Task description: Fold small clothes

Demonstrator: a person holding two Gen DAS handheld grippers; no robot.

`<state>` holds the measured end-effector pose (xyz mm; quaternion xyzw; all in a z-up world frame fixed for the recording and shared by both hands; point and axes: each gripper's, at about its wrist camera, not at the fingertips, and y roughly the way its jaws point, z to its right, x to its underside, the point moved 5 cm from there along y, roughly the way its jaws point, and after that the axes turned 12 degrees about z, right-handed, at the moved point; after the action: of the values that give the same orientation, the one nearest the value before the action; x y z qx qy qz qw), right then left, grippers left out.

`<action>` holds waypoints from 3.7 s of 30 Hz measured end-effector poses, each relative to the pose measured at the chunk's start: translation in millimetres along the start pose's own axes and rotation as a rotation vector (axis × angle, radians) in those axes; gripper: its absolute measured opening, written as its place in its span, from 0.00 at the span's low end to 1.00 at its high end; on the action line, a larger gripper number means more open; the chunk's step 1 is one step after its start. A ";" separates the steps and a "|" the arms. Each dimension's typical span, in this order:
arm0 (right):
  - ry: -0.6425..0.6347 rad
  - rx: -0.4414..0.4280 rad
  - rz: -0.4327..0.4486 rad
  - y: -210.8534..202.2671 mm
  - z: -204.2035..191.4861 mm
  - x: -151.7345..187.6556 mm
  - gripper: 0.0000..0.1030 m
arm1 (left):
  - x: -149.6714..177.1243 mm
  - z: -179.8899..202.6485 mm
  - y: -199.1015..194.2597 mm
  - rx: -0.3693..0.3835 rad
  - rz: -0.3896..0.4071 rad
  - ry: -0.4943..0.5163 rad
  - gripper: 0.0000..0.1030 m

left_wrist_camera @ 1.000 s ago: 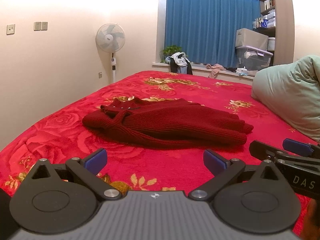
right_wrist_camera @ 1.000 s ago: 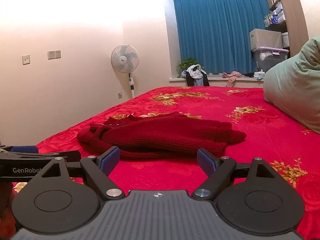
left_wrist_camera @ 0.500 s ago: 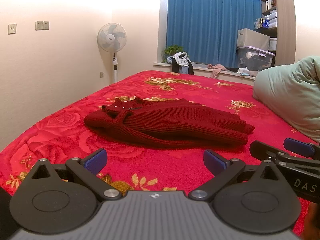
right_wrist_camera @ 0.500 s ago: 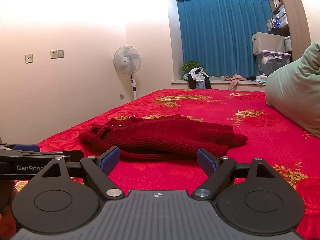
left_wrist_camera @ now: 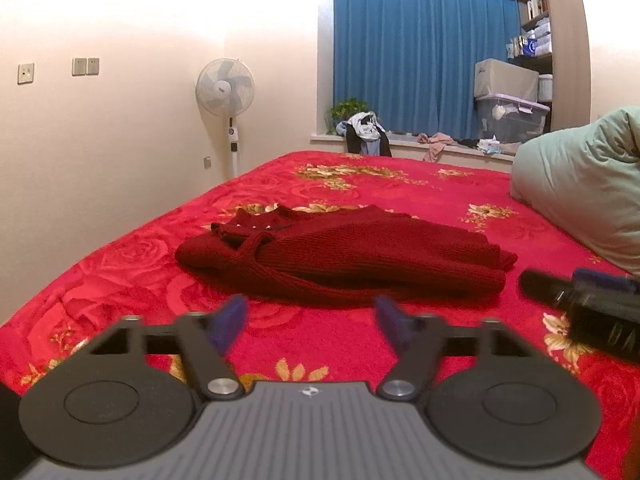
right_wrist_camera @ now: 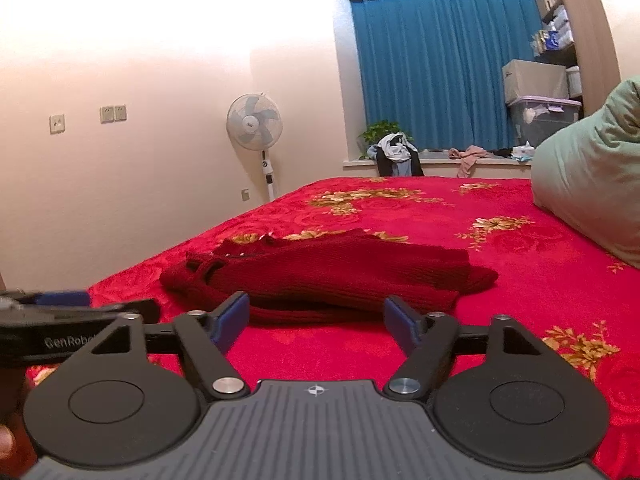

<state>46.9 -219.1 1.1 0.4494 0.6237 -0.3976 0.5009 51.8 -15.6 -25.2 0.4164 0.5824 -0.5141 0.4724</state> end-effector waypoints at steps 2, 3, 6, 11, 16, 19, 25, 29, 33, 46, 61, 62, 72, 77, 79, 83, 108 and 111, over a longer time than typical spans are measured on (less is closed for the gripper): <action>0.020 0.013 -0.006 2.4 5.5 -2.5 0.51 | 2.6 -2.9 6.3 0.016 -0.029 -0.004 0.42; 0.030 0.025 -0.012 3.2 9.9 -3.3 0.48 | 3.9 -3.7 10.0 0.020 -0.042 -0.002 0.34; 0.067 0.061 -0.030 8.2 21.7 -6.1 0.33 | 4.5 -1.7 23.9 0.041 -0.067 0.016 0.27; 0.139 0.114 -0.020 11.0 46.7 -16.4 0.27 | 7.5 17.7 61.9 0.102 -0.107 0.009 0.27; 0.174 0.153 -0.018 13.6 68.2 -20.4 0.27 | 24.5 44.0 123.9 0.126 -0.152 -0.065 0.27; 0.186 0.171 -0.036 19.8 78.6 -16.4 0.27 | 36.9 58.4 160.9 0.105 -0.169 -0.115 0.27; 0.208 0.178 -0.059 30.9 92.4 -15.4 0.28 | 62.3 78.5 218.9 0.043 -0.235 -0.283 0.32; 0.213 0.182 -0.073 35.0 97.0 -13.2 0.28 | 80.1 85.7 249.7 -0.009 -0.288 -0.420 0.43; 0.213 0.188 -0.096 36.8 101.8 -10.7 0.28 | 75.5 89.5 277.0 -0.032 -0.270 -0.472 0.64; 0.215 0.195 -0.127 40.8 102.8 -7.3 0.28 | 9.4 48.8 238.8 0.175 -0.334 -0.110 0.11; 0.247 0.175 -0.230 45.0 84.0 19.1 0.32 | 31.7 -227.0 135.3 0.177 -0.511 -0.220 0.19; 0.247 0.188 -0.241 47.8 86.9 23.5 0.37 | 39.9 -226.1 137.1 0.182 -0.581 -0.222 0.19; 0.339 0.360 -0.345 105.9 146.3 75.2 0.50 | 55.4 -193.7 132.4 0.302 -0.666 -0.060 0.51; 0.296 0.373 -0.378 141.2 172.9 94.6 0.54 | 64.4 -191.0 134.4 0.327 -0.674 -0.038 0.47; 0.240 0.352 -0.388 154.0 173.1 102.9 0.54 | 68.1 -188.7 135.9 0.335 -0.671 -0.030 0.39; 0.101 0.280 -0.363 165.5 157.5 103.7 0.25 | 71.4 -189.7 141.0 0.334 -0.660 -0.025 0.23; 0.175 0.340 -0.438 -30.3 141.8 4.4 0.08 | 12.5 -277.9 54.7 0.446 -0.384 -0.299 0.12; 0.212 0.350 -0.420 -20.6 145.0 19.4 0.10 | 12.5 -273.8 65.5 0.412 -0.404 -0.301 0.23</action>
<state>64.1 -359.0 -43.3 0.4293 0.6738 -0.5449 0.2547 79.4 264.2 -44.0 0.2983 0.4606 -0.7603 0.3475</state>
